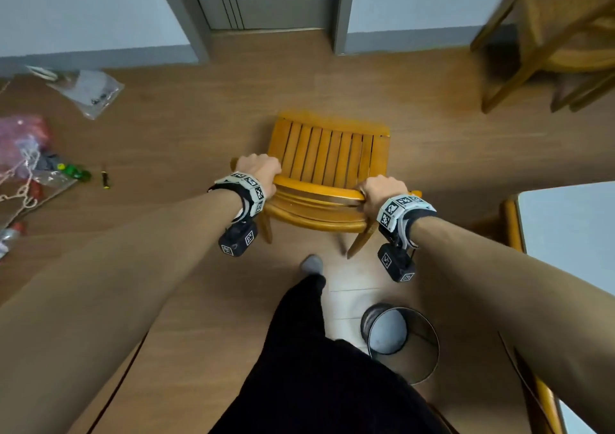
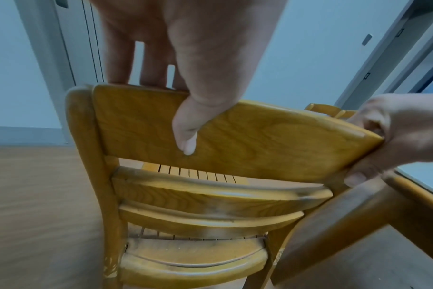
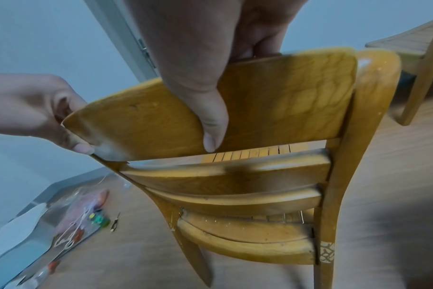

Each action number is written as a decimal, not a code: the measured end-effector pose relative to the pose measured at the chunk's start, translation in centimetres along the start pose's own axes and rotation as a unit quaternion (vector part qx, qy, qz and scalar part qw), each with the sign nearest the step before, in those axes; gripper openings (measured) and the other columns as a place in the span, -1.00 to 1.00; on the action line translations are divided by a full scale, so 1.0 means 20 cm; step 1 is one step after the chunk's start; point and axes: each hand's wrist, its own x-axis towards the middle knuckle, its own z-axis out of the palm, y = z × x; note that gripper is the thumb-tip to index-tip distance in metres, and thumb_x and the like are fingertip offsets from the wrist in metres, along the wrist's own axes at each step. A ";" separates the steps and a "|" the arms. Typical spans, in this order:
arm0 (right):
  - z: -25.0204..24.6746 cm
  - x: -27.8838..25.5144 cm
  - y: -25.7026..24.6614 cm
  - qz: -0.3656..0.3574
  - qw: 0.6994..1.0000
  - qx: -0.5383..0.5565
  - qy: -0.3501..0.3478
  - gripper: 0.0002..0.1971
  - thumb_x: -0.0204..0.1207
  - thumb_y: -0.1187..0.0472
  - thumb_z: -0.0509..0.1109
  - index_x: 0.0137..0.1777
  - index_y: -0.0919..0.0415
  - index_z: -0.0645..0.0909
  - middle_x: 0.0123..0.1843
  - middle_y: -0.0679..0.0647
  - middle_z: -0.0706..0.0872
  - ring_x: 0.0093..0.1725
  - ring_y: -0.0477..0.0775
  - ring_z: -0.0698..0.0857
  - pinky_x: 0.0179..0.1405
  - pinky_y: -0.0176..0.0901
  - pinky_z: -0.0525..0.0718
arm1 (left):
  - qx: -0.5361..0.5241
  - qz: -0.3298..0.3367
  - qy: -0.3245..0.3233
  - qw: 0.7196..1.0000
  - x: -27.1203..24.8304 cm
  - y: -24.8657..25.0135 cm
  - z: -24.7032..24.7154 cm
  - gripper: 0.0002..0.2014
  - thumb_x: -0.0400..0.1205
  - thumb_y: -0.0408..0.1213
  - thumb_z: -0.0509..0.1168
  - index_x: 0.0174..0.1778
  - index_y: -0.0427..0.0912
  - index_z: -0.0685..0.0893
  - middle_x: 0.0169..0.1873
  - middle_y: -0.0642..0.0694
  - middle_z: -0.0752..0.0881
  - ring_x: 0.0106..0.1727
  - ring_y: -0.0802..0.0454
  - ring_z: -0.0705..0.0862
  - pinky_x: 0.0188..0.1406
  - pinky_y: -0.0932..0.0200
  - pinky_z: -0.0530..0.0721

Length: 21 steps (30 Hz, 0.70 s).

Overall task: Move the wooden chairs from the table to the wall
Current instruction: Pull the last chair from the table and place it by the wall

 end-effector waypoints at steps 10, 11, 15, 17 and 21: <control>-0.52 0.58 0.45 0.080 0.995 0.050 0.010 -0.83 0.61 0.05 0.43 0.15 -0.03 0.75 -0.10 0.03 0.70 -0.14 0.17 0.64 -0.17 -0.07 0.56 | 0.029 0.083 0.009 0.996 0.88 0.11 -0.60 -0.91 0.61 -0.25 0.37 -0.09 0.03 0.76 -0.19 -0.02 0.69 -0.01 -0.20 0.72 -0.16 0.05 0.57; -0.56 0.63 0.50 0.087 0.995 0.047 0.006 -0.83 0.61 0.05 0.43 0.15 -0.04 0.76 -0.10 0.03 0.70 -0.14 0.17 0.64 -0.16 -0.07 0.56 | 0.038 0.092 0.007 0.995 0.95 0.14 -0.65 -0.91 0.61 -0.24 0.37 -0.08 0.04 0.76 -0.19 -0.02 0.68 0.00 -0.20 0.72 -0.17 0.06 0.55; -0.73 0.84 0.73 0.108 0.993 0.053 0.008 -0.82 0.59 0.05 0.42 0.14 -0.06 0.76 -0.10 0.03 0.69 -0.13 0.18 0.63 -0.16 -0.05 0.55 | 0.049 0.114 0.009 0.992 1.27 0.26 -0.86 -0.91 0.62 -0.24 0.37 -0.13 0.07 0.72 -0.18 -0.02 0.71 -0.13 -0.14 0.64 -0.19 0.07 0.53; -0.83 0.94 0.85 0.116 0.991 0.058 0.016 -0.83 0.58 0.07 0.41 0.11 -0.06 0.77 -0.11 0.03 0.70 -0.15 0.19 0.65 -0.18 -0.05 0.57 | 0.047 0.114 0.014 0.992 1.43 0.32 -0.97 -0.91 0.62 -0.24 0.37 -0.12 0.07 0.73 -0.18 -0.02 0.71 -0.15 -0.13 0.61 -0.17 0.07 0.54; -1.04 1.14 1.08 0.120 0.990 0.064 0.024 -0.90 0.56 0.08 0.42 0.00 -0.01 0.75 -0.13 0.04 0.75 -0.17 0.19 0.70 -0.19 -0.04 0.65 | 0.045 0.103 0.010 0.994 1.74 0.44 -1.19 -0.84 0.63 -0.26 0.37 0.03 0.09 0.78 -0.18 0.00 0.63 0.06 -0.18 0.72 -0.09 0.06 0.55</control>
